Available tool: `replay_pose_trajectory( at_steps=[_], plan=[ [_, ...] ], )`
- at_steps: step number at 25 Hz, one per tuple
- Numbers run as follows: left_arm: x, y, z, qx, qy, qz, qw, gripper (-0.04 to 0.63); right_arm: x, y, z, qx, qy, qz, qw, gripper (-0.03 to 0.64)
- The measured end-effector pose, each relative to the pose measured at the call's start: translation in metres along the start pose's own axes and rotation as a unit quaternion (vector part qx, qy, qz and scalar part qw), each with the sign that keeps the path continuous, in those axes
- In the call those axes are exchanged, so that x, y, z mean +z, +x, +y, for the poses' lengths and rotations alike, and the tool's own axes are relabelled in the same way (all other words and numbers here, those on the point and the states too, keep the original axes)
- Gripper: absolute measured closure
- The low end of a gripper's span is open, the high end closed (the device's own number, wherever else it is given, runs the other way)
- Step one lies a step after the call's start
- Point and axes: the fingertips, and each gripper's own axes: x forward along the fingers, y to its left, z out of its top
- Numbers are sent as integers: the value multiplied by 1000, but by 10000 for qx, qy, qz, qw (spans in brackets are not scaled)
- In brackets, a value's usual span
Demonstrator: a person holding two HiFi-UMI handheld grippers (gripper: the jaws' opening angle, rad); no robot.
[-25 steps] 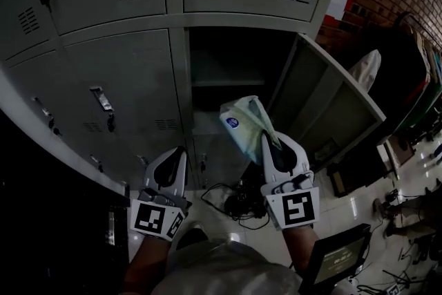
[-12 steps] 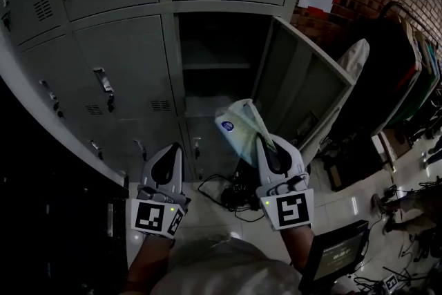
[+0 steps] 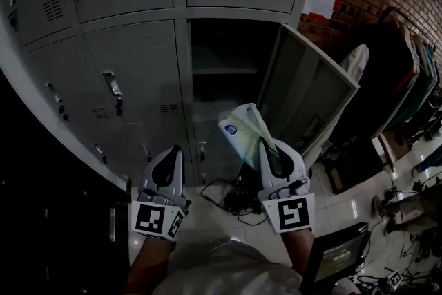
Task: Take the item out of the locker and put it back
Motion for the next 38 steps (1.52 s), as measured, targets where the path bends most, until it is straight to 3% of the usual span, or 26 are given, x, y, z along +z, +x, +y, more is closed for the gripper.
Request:
replay_pose_trajectory(
  at_steps=[8,14,26,31,38],
  plan=[
    [-11,-7,26,-196,0,49,9998,624,10,19,-9,-580,-211,-134,9980,611],
    [-23,19,55,-151,-78,76,9998,624,2,66,-33,-821,-305,-143,9961,611],
    [-32,131,92,-102,162,-25,9998,624,-49,230,-105,-917,-440,50,9948,611],
    [-37,144,94,-260,130,117,9995,624,-59,277,-108,-895,-663,254,9935,612],
    [-30,146,114,-191,161,57,9997,624,-67,297,-99,-893,-451,370,9943,611]
  ],
)
